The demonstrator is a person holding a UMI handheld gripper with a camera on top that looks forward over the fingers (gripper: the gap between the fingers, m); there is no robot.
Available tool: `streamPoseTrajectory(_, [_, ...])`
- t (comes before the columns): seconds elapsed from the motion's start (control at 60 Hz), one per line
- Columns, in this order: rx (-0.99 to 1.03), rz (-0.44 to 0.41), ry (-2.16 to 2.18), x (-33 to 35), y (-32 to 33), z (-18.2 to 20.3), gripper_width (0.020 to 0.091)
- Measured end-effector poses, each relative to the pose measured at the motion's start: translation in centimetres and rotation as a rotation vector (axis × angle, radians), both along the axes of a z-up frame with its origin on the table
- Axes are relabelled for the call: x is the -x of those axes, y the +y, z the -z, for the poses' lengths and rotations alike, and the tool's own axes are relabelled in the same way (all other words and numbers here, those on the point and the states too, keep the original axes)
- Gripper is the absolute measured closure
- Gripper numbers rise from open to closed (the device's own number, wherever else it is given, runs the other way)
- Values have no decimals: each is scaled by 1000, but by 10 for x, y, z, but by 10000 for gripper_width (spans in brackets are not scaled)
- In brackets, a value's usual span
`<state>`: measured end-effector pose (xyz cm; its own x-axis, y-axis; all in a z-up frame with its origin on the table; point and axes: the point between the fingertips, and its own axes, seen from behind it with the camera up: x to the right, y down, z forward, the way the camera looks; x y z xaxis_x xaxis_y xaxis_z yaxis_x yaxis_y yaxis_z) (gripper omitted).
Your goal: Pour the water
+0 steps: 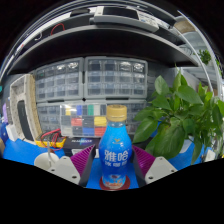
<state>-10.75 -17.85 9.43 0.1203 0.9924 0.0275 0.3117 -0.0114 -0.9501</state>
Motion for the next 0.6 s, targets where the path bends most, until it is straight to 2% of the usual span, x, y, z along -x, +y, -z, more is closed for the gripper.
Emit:
streamPoseTrajectory(0.067, [14,2,-10,-13,-6,1,364])
streamPoseTrajectory(0.317, [3,28,-96,-103,-38,0,364])
streamPoseTrajectory(0.6, [13,56,-125,-181,-84,-63,362])
